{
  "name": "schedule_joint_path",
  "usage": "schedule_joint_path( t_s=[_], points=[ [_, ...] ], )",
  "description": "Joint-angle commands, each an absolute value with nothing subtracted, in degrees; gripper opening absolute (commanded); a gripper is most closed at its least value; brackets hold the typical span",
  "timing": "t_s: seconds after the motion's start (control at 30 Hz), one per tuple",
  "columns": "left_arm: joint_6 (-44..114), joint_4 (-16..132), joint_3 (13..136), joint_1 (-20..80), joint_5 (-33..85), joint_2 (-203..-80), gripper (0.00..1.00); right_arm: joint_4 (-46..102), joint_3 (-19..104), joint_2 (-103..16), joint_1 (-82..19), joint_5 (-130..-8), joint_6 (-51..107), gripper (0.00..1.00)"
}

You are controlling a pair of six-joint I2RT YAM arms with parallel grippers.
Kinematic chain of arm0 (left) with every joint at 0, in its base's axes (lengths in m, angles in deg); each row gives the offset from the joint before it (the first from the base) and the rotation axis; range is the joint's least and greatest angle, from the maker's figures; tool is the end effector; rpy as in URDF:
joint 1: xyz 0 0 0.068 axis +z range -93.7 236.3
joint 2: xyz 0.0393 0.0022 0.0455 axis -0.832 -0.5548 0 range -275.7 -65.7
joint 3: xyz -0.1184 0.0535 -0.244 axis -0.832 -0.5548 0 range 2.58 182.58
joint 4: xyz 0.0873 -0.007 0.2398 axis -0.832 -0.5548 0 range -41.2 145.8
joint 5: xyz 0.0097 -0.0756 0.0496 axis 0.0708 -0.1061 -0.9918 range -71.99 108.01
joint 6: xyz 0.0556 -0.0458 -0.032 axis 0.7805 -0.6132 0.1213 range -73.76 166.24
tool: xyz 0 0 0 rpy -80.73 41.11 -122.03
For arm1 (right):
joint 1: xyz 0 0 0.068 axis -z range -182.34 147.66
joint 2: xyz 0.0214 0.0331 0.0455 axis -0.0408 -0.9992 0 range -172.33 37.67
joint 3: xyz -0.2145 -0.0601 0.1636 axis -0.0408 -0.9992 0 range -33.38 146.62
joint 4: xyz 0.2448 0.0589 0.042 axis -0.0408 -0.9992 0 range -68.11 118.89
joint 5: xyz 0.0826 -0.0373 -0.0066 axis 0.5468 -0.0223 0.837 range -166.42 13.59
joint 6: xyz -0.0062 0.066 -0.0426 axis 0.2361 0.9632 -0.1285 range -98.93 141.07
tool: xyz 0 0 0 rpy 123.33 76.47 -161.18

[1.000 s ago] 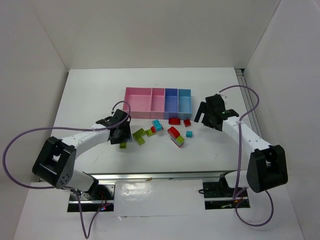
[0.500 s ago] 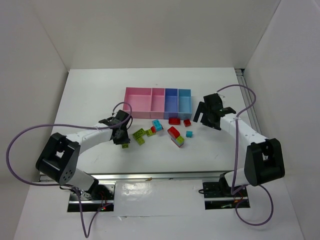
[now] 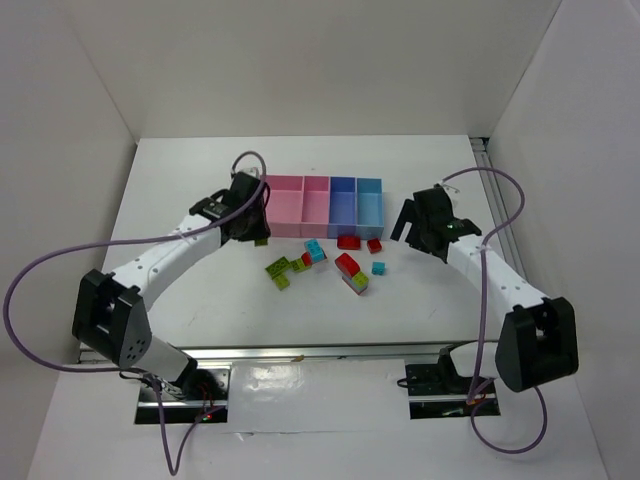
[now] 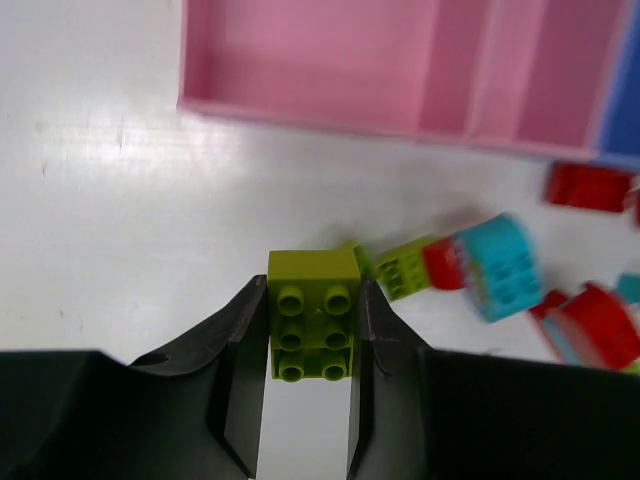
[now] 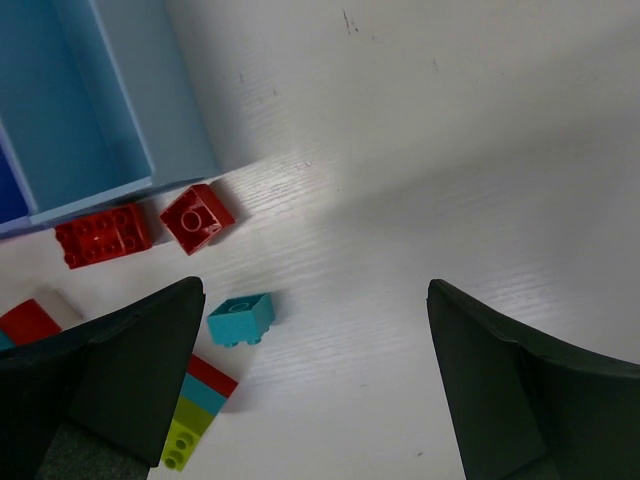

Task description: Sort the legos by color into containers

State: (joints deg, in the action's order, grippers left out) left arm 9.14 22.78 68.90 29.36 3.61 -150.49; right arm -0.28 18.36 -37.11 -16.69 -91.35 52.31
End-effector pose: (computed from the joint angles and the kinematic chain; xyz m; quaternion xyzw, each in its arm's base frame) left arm 0.2997 -0.1336 0.2523 -0.1241 0.9292 -0.0732 0.3402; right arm 0.2735 0.0521 0.2236 0.1794 0.9217 0.0111 0.3437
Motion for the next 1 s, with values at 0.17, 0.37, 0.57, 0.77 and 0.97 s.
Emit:
schedule_joint_path(
  t_s=[0.17, 0.37, 0.57, 0.77, 0.97],
  points=[
    [13.63, 24.16, 90.10, 30.19, 1.65, -168.14, 0.09, 0.67, 17.68, -27.81, -16.49, -95.31, 54.29, 1.00],
    [12.15, 21.96, 100.66, 30.73, -0.88, -177.85, 0.83, -3.36, 17.68, -23.69, -16.49, -97.33, 55.43, 1.00],
    [15.55, 24.32, 95.33, 29.50, 0.52, -169.88, 0.85, -3.19, 14.61, -21.04, -16.49, -96.72, 56.57, 1.00],
    [20.47, 29.77, 75.06, 28.27, 9.18, -154.34, 0.78, -2.58, 14.61, -23.23, -16.49, -97.33, 56.49, 1.00],
    [21.98, 34.17, 61.29, 25.63, 16.43, -148.32, 0.78, 0.23, 15.13, -26.04, -16.49, -96.20, 55.96, 1.00]
  ],
)
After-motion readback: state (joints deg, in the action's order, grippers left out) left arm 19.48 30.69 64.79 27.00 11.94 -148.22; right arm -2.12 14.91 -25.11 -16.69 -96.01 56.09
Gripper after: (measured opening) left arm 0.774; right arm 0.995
